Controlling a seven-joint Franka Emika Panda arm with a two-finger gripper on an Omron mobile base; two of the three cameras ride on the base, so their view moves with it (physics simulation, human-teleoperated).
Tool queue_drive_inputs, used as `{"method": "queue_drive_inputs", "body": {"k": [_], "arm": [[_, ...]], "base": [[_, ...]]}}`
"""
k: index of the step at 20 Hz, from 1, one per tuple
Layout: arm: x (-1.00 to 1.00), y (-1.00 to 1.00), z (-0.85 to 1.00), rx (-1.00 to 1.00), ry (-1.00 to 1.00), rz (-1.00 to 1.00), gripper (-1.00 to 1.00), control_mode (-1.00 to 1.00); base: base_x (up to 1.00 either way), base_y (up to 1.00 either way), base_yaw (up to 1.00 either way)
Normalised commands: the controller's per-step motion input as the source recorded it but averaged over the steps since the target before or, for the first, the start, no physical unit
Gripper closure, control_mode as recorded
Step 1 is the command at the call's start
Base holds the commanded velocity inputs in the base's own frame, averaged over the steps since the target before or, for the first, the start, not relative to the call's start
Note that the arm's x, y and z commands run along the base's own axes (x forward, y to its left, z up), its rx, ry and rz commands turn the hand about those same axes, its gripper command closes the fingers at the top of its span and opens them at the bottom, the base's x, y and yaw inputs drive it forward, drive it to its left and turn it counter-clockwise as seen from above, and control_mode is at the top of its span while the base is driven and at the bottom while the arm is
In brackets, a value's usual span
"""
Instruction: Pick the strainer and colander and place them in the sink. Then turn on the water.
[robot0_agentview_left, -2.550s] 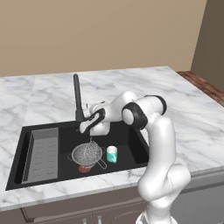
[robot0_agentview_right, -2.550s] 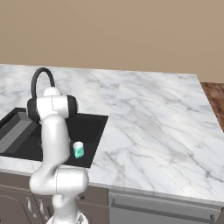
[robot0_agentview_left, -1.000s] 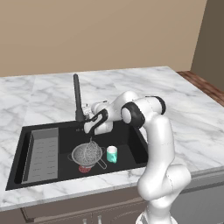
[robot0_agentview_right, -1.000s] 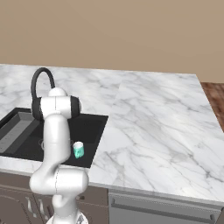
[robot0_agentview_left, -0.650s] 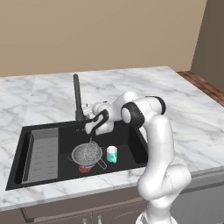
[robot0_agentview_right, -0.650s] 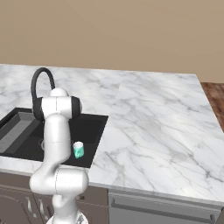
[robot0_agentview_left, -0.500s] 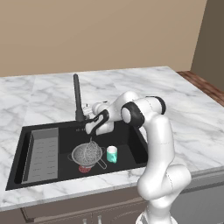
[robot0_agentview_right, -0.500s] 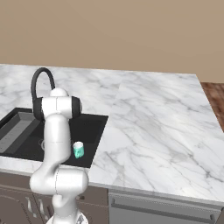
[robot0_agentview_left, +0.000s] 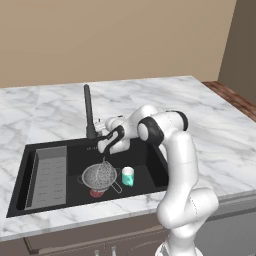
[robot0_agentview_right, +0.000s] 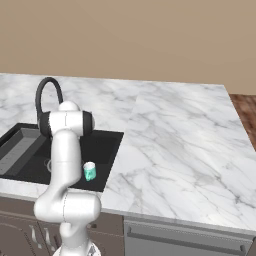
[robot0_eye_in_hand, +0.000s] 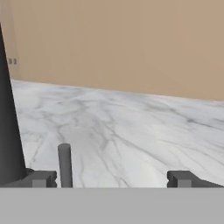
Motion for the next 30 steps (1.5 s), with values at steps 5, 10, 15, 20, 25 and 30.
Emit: {"method": "queue_drive_inputs", "body": {"k": [5,10,15,20,25,30], "arm": [[0.07,0.01,-0.12,0.0,-0.01,0.0,-1.0,-1.0],[0.0,0.03,-0.07,0.0,0.0,0.0,-1.0,-1.0],[0.03,0.0,0.0,0.0,0.0,0.0,-1.0,-1.0],[0.05,0.02,0.0,0.0,0.0,-0.01,-1.0,-1.0],[0.07,0.04,0.0,0.0,0.0,-0.03,-1.0,-1.0],[0.01,0.0,0.0,0.0,0.0,-0.08,-1.0,-1.0]], "base": [[0.0,0.0,0.0],[0.0,0.0,0.0],[0.0,0.0,0.0],[0.0,0.0,0.0],[0.0,0.0,0.0],[0.0,0.0,0.0]]}}
